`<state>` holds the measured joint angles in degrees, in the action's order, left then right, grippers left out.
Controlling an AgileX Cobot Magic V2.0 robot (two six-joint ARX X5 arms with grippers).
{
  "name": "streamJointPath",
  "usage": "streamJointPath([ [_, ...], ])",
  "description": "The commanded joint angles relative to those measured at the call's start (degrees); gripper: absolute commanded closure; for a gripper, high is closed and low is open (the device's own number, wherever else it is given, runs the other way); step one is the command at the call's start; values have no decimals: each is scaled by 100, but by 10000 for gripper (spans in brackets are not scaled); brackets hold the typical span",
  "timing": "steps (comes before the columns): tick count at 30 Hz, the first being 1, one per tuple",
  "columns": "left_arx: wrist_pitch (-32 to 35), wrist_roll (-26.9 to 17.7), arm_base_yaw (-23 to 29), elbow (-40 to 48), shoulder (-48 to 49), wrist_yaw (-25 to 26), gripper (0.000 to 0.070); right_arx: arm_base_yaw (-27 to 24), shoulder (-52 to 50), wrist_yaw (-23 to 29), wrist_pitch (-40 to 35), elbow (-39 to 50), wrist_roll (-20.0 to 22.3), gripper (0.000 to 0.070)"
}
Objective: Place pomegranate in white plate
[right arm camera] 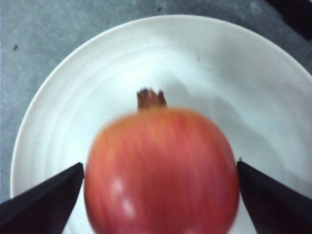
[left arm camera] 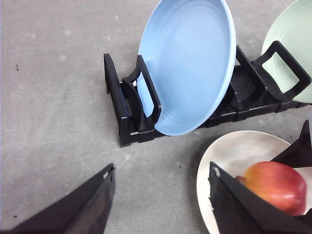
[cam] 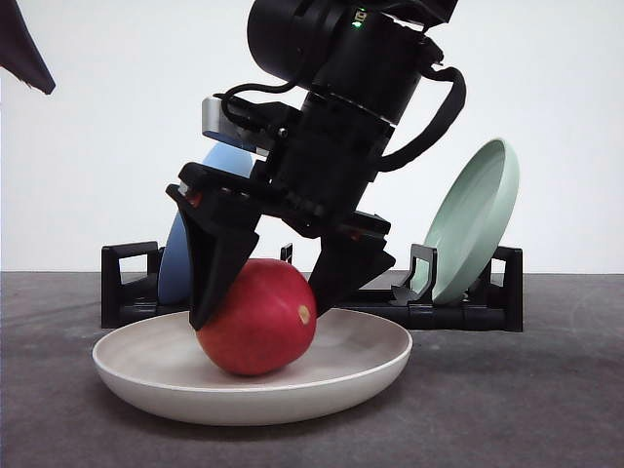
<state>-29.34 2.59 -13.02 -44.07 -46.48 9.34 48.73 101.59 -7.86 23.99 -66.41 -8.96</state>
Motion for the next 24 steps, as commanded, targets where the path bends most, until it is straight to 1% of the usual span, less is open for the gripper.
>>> streamJointPath([
  [1,57,-15,-17,-52,-33,24,349,53,2,34,-30,-130,151,52],
  [4,55,-15,-15,-52,-33,24,350,55,-207,170,-213,-52,194,53],
  [6,59,-16,-16,-52,-33,24,349,53,-436,197,-515,117,194,53],
  [11,57,-17,-17,-52,-33,24,349,-55,-1165,168,-1382,795,192,54],
  [13,57,-15,-15,-52,-33,24,349,-120,-1501,131,-1610,1115,191,56],
  [19,57,1,-15,-52,-33,24,349,-496,-2575,-138,-1657,1988,153,57],
  [22,59,9,-17,-52,-33,24,349,-804,-3143,-139,-1555,2372,71,57],
  [24,58,8,-17,-52,-33,24,349,-1078,-3491,-204,-1348,2548,9,57],
])
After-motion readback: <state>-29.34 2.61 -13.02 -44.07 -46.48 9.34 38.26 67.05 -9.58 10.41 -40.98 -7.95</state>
